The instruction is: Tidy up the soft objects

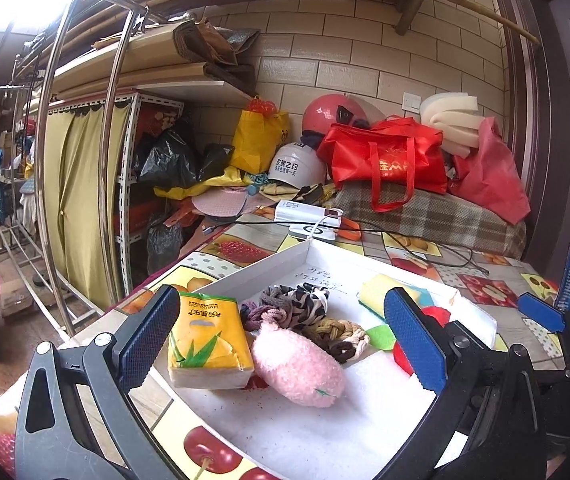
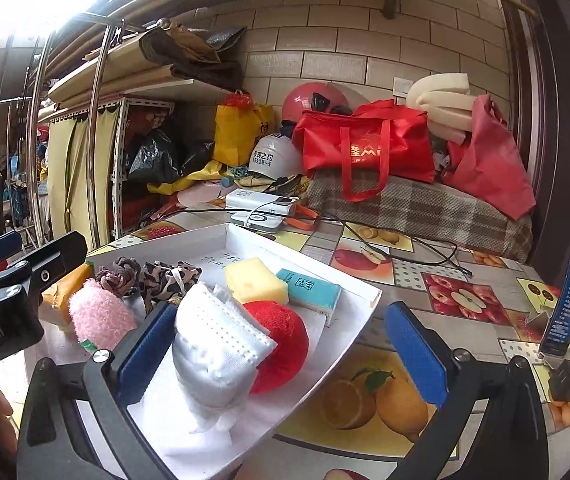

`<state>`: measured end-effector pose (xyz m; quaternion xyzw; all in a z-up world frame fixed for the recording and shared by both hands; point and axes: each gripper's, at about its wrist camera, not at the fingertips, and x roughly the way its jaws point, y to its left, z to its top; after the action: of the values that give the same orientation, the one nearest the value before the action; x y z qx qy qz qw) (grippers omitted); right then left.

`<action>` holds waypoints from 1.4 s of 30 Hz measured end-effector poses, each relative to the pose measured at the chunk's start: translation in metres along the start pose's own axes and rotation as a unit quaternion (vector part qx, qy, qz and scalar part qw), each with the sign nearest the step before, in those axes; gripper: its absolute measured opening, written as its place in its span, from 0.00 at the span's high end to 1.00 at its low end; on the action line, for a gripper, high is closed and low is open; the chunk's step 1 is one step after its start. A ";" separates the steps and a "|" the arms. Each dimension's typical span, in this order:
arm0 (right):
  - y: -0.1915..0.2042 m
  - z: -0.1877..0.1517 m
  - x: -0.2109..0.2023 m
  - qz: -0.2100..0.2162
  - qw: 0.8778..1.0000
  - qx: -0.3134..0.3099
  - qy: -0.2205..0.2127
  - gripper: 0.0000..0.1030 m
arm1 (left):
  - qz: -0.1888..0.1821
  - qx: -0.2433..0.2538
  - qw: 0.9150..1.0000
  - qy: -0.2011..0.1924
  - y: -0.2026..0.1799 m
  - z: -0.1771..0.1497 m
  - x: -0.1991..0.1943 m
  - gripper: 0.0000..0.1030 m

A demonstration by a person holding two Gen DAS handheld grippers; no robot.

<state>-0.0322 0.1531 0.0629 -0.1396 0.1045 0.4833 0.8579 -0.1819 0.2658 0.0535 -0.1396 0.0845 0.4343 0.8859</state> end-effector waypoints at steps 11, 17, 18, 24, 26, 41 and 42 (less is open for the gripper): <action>-0.044 -0.020 -0.039 0.008 0.999 0.044 -0.006 0.00 | -0.039 -0.004 0.999 0.019 -0.039 -0.014 -0.023 0.00; -0.099 -0.037 -0.070 -0.015 0.996 0.083 -0.004 0.00 | -0.041 0.028 0.999 0.022 -0.060 -0.019 -0.030 0.00; -0.109 -0.040 -0.076 -0.018 0.996 0.089 -0.004 0.00 | -0.046 0.031 0.998 0.026 -0.065 -0.021 -0.031 0.00; -0.156 -0.058 -0.112 -0.028 0.994 0.106 -0.004 0.00 | -0.039 0.014 0.996 0.074 -0.091 -0.032 -0.033 0.00; -0.167 -0.063 -0.121 -0.027 0.993 0.118 -0.007 0.00 | -0.052 -0.005 0.994 0.092 -0.095 -0.035 -0.034 0.00; -0.161 -0.075 -0.164 -0.020 0.995 0.093 -0.022 0.00 | 0.012 0.116 0.990 0.074 -0.144 -0.052 -0.066 0.00; -0.164 -0.077 -0.165 -0.023 0.994 0.102 -0.021 0.00 | 0.015 0.119 0.990 0.069 -0.144 -0.052 -0.068 0.00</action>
<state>0.0207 -0.0863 0.0657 -0.0439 0.1320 0.4536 0.8803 -0.1105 0.1138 0.0476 -0.0612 0.1987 0.4238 0.8816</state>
